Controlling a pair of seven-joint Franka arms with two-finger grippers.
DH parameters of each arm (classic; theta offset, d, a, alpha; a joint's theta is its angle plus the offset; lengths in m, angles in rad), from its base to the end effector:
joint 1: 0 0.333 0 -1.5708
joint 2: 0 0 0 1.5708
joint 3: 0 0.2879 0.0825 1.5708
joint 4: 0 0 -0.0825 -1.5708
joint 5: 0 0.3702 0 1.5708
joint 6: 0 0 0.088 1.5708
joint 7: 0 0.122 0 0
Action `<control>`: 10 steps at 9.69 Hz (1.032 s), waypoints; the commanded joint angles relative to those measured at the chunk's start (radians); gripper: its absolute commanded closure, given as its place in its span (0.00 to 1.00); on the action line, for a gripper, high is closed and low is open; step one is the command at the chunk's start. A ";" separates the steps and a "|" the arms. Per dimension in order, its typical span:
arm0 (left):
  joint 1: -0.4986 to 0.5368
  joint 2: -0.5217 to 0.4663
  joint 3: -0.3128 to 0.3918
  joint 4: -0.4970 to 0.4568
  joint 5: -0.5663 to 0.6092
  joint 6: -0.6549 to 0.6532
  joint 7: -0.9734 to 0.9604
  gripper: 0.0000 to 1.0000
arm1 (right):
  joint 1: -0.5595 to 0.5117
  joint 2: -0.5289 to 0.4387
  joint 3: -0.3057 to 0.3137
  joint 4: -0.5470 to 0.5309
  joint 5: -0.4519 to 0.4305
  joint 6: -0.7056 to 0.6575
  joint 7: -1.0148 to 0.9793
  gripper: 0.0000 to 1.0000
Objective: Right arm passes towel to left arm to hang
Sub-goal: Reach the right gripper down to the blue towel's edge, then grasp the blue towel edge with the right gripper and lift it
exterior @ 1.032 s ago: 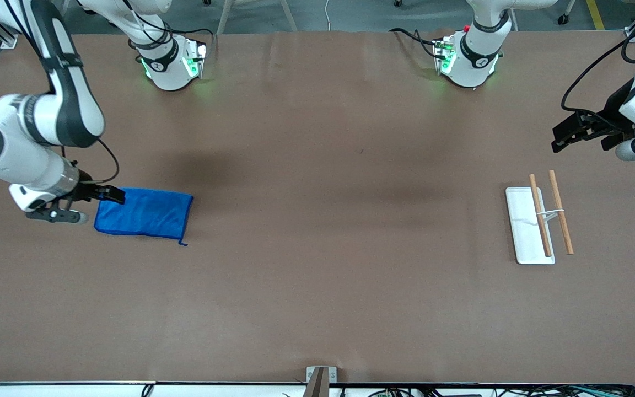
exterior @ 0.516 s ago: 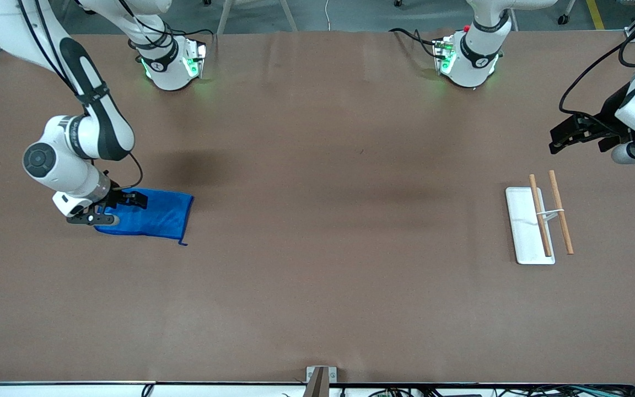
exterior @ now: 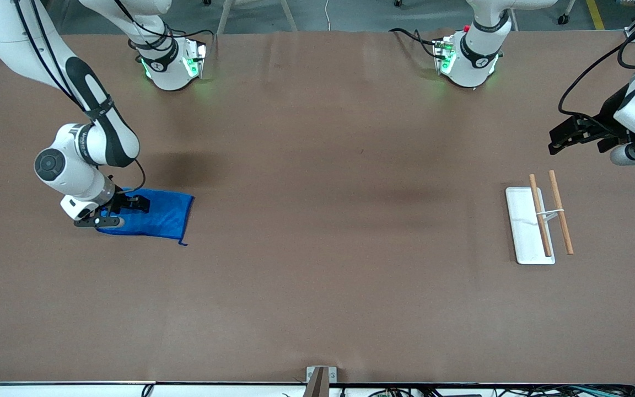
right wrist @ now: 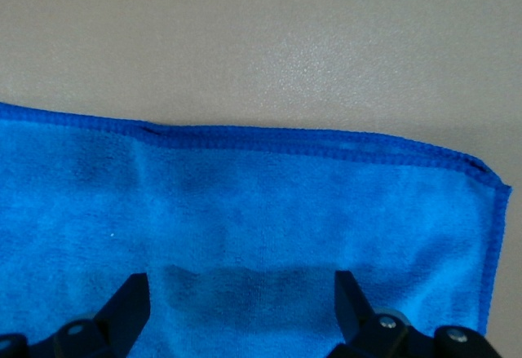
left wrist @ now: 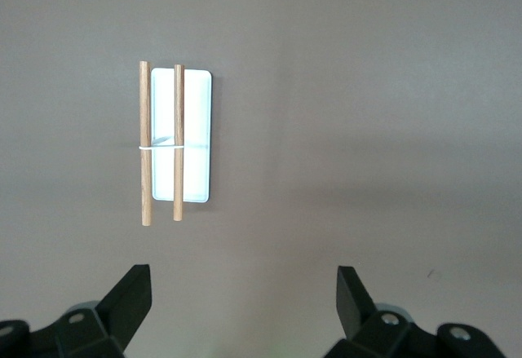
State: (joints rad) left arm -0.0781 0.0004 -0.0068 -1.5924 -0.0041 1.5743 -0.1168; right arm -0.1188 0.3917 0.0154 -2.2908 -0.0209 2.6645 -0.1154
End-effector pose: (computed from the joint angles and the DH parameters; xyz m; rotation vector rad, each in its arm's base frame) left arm 0.5383 -0.0463 0.5716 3.1388 0.0502 -0.0295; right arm 0.5073 -0.0517 0.1488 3.1396 0.0464 -0.0285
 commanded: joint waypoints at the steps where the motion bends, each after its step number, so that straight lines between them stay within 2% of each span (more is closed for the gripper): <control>1: 0.000 0.009 0.001 -0.026 -0.013 0.012 -0.012 0.00 | -0.002 -0.014 0.008 -0.022 -0.001 0.002 -0.004 0.02; 4: -0.002 0.009 0.001 -0.026 -0.013 0.010 -0.012 0.00 | 0.013 -0.014 0.008 -0.032 0.006 0.000 -0.003 0.11; 7: 0.000 0.013 0.001 -0.026 -0.013 0.010 -0.012 0.00 | 0.016 -0.014 0.008 -0.038 0.006 -0.005 -0.010 0.35; 8: -0.002 0.013 0.001 -0.026 -0.013 0.010 -0.012 0.00 | 0.014 -0.017 0.009 -0.038 0.004 -0.027 -0.023 0.49; 10: -0.002 0.013 -0.001 -0.026 -0.013 0.010 -0.012 0.00 | 0.016 -0.045 0.011 -0.030 0.006 -0.084 -0.043 0.86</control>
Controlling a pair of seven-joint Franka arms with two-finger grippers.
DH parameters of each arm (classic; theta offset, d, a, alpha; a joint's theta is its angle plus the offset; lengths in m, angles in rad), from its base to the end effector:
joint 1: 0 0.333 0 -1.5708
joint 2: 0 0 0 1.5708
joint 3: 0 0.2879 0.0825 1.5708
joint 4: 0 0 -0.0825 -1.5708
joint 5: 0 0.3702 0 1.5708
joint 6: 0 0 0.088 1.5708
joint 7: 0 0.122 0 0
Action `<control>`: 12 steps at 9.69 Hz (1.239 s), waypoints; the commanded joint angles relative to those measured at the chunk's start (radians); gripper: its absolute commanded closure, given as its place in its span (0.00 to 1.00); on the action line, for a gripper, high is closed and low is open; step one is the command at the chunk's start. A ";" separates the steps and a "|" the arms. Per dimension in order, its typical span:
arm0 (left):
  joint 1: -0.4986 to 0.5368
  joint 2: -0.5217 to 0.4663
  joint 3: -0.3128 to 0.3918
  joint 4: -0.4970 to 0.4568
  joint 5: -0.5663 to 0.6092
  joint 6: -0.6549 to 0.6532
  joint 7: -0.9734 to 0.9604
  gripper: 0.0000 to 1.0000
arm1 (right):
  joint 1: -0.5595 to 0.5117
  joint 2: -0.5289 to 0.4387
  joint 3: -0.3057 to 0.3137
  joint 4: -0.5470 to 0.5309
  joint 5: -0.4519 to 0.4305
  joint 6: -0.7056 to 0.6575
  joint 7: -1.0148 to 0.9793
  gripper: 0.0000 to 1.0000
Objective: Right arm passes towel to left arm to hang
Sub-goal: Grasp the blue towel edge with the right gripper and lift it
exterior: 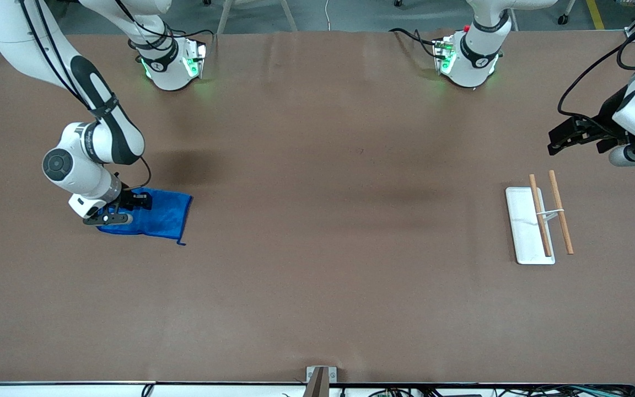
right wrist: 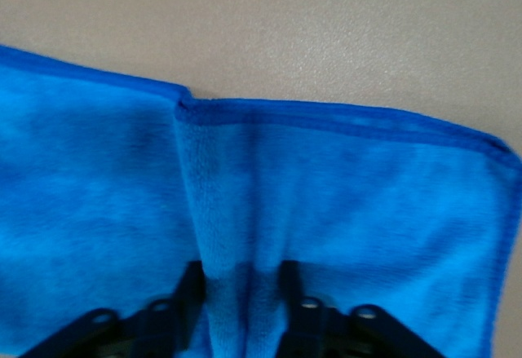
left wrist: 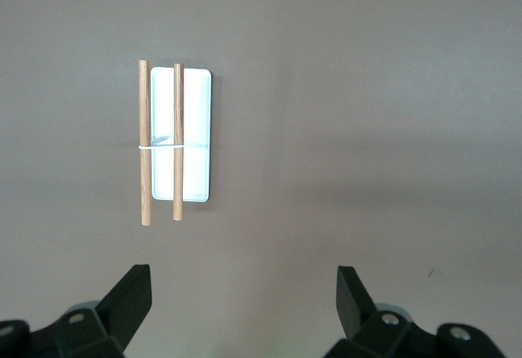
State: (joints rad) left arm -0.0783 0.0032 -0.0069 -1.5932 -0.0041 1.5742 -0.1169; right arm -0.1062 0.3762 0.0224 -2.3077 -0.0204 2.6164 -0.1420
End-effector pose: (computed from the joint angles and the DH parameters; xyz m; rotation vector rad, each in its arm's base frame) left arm 0.5389 -0.0465 0.5697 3.1391 0.0499 -0.0353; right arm 0.4980 -0.0408 0.1472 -3.1314 -0.1173 0.1051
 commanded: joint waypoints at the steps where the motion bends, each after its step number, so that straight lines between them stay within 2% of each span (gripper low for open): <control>1: -0.001 0.011 0.001 -0.025 -0.013 0.012 -0.012 0.00 | 0.003 -0.054 0.007 0.000 0.007 -0.092 -0.010 0.97; 4: -0.001 0.011 0.001 -0.025 -0.013 0.012 -0.012 0.00 | 0.014 -0.089 0.010 0.181 0.037 -0.409 -0.016 0.99; 6: 0.000 0.012 0.001 -0.025 -0.011 0.012 -0.012 0.00 | 0.035 -0.106 0.017 0.325 0.111 -0.585 -0.016 0.99; 8: 0.000 0.014 0.001 -0.025 -0.011 0.013 -0.012 0.00 | 0.048 -0.123 0.056 0.450 0.198 -0.727 -0.007 0.99; 11: -0.003 0.014 -0.001 -0.033 -0.011 0.010 0.003 0.00 | 0.062 -0.129 0.203 0.490 0.397 -0.722 0.039 0.99; 12: 0.000 0.012 -0.005 -0.036 -0.011 0.003 0.015 0.00 | 0.075 -0.126 0.250 0.485 0.516 -0.682 0.038 0.99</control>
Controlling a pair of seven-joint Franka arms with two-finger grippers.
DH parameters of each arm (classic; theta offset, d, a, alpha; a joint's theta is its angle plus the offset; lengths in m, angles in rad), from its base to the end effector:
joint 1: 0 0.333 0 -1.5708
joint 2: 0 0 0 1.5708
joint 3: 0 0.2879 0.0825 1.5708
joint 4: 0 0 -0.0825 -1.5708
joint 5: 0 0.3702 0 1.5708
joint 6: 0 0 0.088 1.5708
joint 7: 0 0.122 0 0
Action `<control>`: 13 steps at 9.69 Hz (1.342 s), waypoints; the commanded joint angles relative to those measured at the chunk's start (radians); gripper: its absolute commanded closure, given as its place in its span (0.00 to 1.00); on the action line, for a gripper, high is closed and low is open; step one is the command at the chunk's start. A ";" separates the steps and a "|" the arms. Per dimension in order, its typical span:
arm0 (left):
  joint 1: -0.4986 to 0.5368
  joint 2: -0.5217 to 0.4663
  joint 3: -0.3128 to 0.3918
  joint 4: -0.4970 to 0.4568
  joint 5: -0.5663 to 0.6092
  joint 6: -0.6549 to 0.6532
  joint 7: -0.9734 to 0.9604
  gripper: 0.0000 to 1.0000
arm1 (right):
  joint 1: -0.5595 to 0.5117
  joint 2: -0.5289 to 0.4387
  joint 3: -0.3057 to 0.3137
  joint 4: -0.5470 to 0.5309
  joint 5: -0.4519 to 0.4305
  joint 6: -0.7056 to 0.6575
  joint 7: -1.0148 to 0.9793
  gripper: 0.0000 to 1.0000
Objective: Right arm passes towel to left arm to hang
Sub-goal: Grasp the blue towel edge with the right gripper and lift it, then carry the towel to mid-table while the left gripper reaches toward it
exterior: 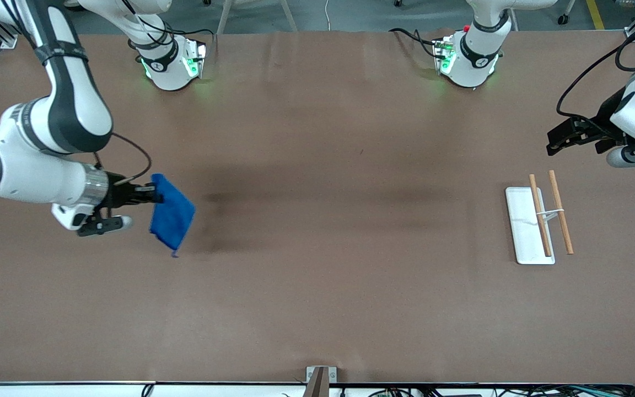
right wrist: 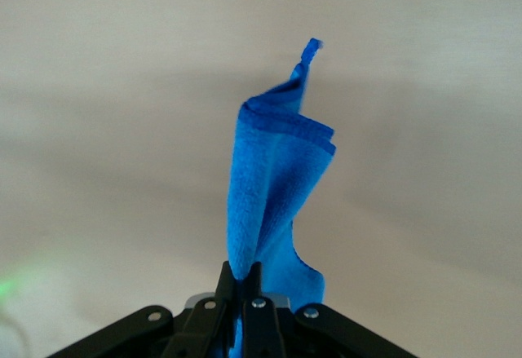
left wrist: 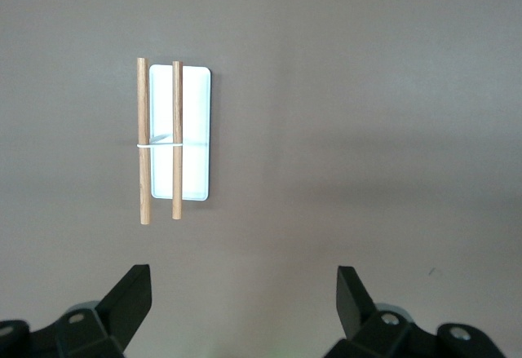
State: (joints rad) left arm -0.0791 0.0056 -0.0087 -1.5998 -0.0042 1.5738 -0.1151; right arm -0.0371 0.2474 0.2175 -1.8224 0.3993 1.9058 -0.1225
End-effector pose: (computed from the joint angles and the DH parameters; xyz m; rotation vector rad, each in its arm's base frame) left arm 0.5389 -0.0479 0.5654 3.1399 0.0430 -0.0500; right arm 0.5707 0.1328 0.3635 -2.7116 -0.1858 0.2368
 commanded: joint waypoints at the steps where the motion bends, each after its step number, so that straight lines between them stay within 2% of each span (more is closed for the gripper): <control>1: 0.001 0.010 -0.005 -0.032 -0.011 -0.007 0.015 0.00 | 0.028 0.015 0.093 0.002 0.193 0.051 0.015 0.99; 4: -0.013 0.002 -0.028 -0.077 -0.035 -0.005 0.029 0.00 | 0.043 0.076 0.270 0.003 0.512 0.214 0.004 0.99; 6: -0.014 0.008 -0.059 -0.107 -0.135 -0.005 0.037 0.00 | 0.051 0.105 0.377 0.020 0.838 0.274 -0.059 0.99; 7: -0.013 0.011 -0.062 -0.118 -0.183 -0.005 0.041 0.00 | 0.055 0.156 0.410 0.026 0.992 0.279 -0.213 0.99; 8: -0.004 0.016 -0.062 -0.136 -0.276 -0.005 0.090 0.00 | 0.062 0.200 0.462 0.026 1.182 0.279 -0.359 0.99; 10: -0.002 0.027 -0.060 -0.202 -0.422 0.020 0.124 0.00 | 0.115 0.295 0.509 0.029 1.457 0.276 -0.651 0.99; 11: -0.001 0.028 -0.060 -0.248 -0.513 0.053 0.136 0.00 | 0.132 0.347 0.534 0.053 1.524 0.276 -0.749 0.99; 13: 0.004 0.037 -0.056 -0.359 -0.733 0.071 0.303 0.00 | 0.163 0.412 0.565 0.121 1.610 0.279 -0.783 0.99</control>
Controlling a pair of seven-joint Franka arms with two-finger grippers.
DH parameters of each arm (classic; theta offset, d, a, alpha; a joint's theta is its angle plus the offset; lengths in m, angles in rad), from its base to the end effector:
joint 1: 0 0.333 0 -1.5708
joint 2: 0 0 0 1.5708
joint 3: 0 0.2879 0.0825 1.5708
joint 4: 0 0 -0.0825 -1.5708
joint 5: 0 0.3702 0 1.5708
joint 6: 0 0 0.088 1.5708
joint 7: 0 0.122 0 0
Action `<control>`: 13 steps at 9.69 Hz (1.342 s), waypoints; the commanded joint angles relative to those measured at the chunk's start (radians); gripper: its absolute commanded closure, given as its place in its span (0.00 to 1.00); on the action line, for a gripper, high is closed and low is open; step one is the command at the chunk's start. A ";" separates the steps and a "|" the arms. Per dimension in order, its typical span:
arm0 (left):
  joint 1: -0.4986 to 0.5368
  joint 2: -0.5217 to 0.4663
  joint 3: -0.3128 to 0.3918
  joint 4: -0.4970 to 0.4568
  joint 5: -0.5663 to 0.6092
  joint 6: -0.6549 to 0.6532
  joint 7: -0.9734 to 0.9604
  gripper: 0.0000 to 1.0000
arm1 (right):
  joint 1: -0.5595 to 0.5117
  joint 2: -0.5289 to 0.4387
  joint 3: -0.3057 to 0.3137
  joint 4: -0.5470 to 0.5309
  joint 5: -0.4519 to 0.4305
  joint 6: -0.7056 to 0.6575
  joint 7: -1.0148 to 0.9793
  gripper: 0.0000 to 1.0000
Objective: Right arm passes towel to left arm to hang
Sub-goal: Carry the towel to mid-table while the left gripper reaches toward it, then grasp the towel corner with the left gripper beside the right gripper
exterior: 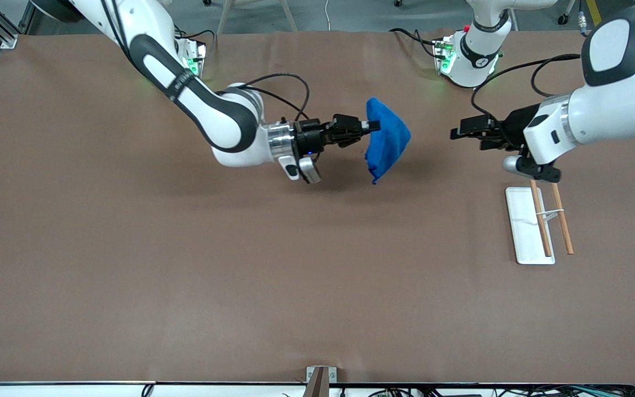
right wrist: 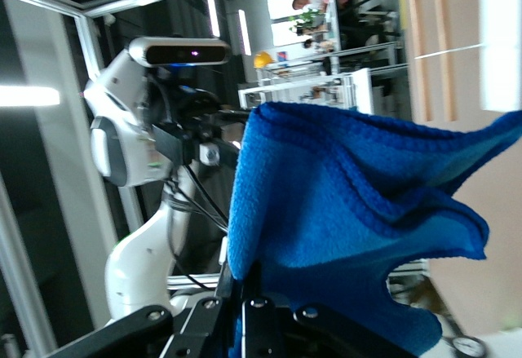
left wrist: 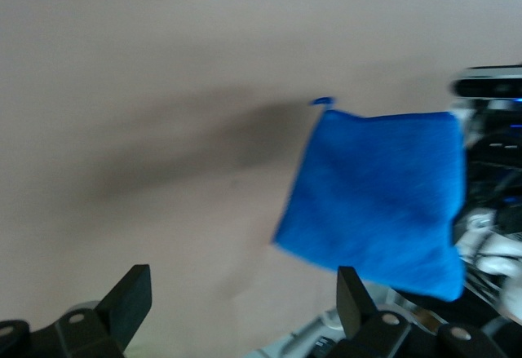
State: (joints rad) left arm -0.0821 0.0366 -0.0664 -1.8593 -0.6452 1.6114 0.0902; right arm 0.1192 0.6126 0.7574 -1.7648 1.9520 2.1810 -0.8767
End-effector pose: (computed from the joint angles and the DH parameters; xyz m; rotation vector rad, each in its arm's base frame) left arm 0.5117 -0.1482 0.4586 2.4807 -0.1444 -0.3794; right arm 0.4424 0.5050 0.3344 -1.3754 0.0434 0.1667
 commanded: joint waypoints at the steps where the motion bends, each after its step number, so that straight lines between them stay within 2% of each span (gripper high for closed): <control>1: 0.007 0.032 0.003 -0.142 -0.166 0.033 0.167 0.00 | 0.020 0.058 0.025 0.077 0.079 0.000 -0.031 0.99; 2: 0.010 0.061 0.003 -0.164 -0.200 0.033 0.212 0.00 | 0.030 0.076 0.026 0.105 0.088 0.003 -0.027 0.99; 4: 0.048 0.083 0.007 -0.242 -0.342 0.009 0.366 0.00 | 0.050 0.085 0.028 0.133 0.125 0.008 -0.033 0.99; 6: 0.099 0.121 0.022 -0.265 -0.469 -0.095 0.460 0.00 | 0.047 0.085 0.028 0.133 0.127 0.008 -0.031 0.99; 7: 0.097 0.127 0.055 -0.267 -0.528 -0.135 0.488 0.02 | 0.048 0.087 0.028 0.133 0.127 0.008 -0.031 0.99; 10: 0.093 0.141 0.066 -0.267 -0.600 -0.166 0.497 0.07 | 0.054 0.087 0.028 0.133 0.127 0.022 -0.030 0.99; 13: 0.084 0.164 0.065 -0.270 -0.600 -0.166 0.502 0.10 | 0.056 0.095 0.033 0.142 0.131 0.022 -0.027 0.99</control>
State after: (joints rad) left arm 0.0109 0.1654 -0.0053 -2.1117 -1.2363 1.4433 0.5544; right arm 0.1699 0.6927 0.7749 -1.6462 2.0583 2.1911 -0.8870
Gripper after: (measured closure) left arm 0.097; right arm 0.947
